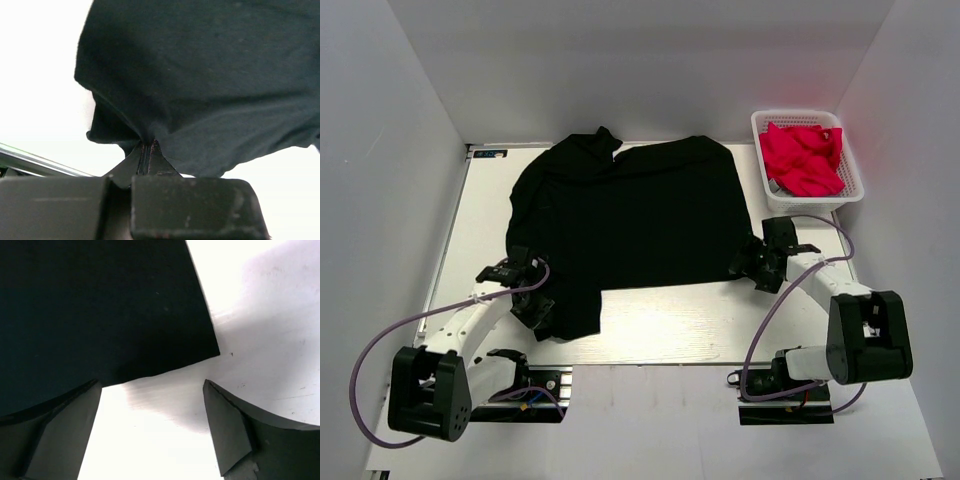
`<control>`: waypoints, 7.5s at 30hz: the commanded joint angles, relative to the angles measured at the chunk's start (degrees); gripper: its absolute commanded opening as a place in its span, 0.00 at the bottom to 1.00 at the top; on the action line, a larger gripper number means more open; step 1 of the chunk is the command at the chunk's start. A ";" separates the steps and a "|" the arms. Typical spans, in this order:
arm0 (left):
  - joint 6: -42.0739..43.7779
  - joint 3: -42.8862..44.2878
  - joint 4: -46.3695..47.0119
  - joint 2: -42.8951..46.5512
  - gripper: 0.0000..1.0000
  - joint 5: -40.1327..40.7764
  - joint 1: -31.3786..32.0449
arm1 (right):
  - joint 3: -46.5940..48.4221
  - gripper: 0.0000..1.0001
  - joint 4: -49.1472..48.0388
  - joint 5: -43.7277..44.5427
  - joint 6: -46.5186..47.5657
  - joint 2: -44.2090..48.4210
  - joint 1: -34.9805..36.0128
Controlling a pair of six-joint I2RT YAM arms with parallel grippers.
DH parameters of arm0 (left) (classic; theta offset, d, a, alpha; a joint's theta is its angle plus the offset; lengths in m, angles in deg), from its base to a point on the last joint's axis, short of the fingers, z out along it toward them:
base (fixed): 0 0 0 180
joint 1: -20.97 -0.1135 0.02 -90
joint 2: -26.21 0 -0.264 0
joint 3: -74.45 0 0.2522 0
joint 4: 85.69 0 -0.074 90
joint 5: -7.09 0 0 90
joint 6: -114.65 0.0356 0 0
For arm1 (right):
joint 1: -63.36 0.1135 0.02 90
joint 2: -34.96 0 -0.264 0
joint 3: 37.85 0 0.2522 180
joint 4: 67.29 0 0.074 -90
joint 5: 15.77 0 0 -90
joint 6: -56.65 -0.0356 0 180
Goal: Fold and stack the t-shirts
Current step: Grap the side of the flattened tshirt closest away from the robot with both arms, then fold the flattened tshirt in 1/3 of the way
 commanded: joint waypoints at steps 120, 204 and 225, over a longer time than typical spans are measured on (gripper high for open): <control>14.27 24.72 14.50 -38.44 1.00 5.59 -5.78 | 19.74 0.90 1.90 2.15 3.86 -26.36 4.87; 12.85 44.48 12.29 -34.38 1.00 21.41 -0.33 | 13.71 0.90 3.75 -1.37 6.23 -3.12 10.84; 4.60 5.46 10.55 -13.11 1.00 9.02 -0.33 | -1.66 0.90 0.05 -2.51 -2.56 -3.21 10.84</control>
